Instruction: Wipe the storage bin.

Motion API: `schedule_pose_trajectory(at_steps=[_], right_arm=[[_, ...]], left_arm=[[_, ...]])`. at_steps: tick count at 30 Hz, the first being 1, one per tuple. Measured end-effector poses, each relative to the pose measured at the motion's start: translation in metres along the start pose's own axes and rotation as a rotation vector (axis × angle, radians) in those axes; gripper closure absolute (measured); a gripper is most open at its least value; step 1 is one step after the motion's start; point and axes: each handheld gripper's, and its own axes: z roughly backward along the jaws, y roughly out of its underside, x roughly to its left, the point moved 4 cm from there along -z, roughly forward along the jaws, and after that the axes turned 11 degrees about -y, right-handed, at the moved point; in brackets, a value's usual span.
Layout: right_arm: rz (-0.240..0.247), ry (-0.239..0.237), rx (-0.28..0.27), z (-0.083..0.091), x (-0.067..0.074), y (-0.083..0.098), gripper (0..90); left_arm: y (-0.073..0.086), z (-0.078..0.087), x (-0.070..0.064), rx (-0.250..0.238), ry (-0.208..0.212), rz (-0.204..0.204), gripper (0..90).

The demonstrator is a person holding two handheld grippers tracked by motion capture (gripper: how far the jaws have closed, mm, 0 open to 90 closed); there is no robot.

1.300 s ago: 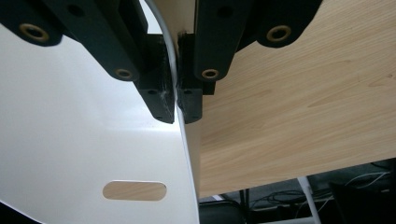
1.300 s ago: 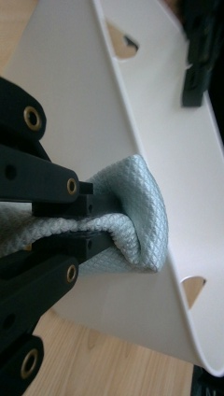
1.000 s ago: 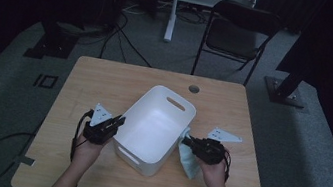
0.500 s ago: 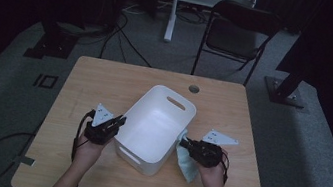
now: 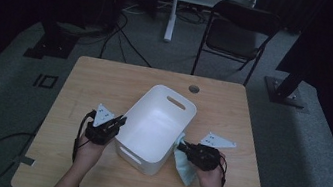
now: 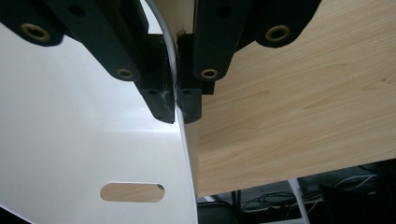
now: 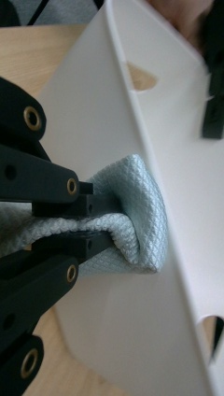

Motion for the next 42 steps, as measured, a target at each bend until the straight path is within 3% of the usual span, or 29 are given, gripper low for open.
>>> schedule_pose_trajectory(at_steps=[5,9,16,19,22,28,31,34,40,42], right_arm=[[-0.009,-0.019,-0.001,0.004,0.006,0.001,84.9],[0.038,0.008,-0.006,0.006,0.016,-0.004,85.0],[0.009,0.002,0.012,0.002,0.014,0.004,85.0],[0.005,-0.032,-0.019,0.006,0.021,0.002,85.0],[0.042,-0.012,-0.012,0.005,0.024,0.001,85.0],[0.014,-0.009,0.014,0.001,0.023,0.009,85.0],[0.008,-0.042,-0.007,0.005,0.029,0.006,84.9],[0.041,-0.025,-0.001,0.003,0.035,0.005,85.0],[0.018,-0.027,0.027,-0.001,0.033,0.014,85.0],[0.009,-0.059,0.012,0.001,0.037,0.012,85.0]], left_arm=[[0.0,0.0,-0.001,0.001,-0.005,0.012,86.4],[0.0,-0.001,-0.002,0.001,-0.002,0.003,86.8],[-0.001,0.0,-0.002,0.005,-0.014,0.006,86.9],[-0.001,0.0,-0.003,0.005,-0.013,0.006,87.1],[-0.001,0.0,-0.003,0.006,-0.012,0.0,87.2],[-0.001,0.0,-0.003,0.008,-0.019,0.005,87.2],[-0.001,0.0,-0.003,0.008,-0.02,0.007,87.3],[-0.001,0.0,-0.003,0.009,-0.018,0.006,87.5],[-0.001,0.0,-0.004,0.009,-0.024,0.009,87.6],[-0.001,0.0,-0.004,0.011,-0.027,0.009,87.7]])
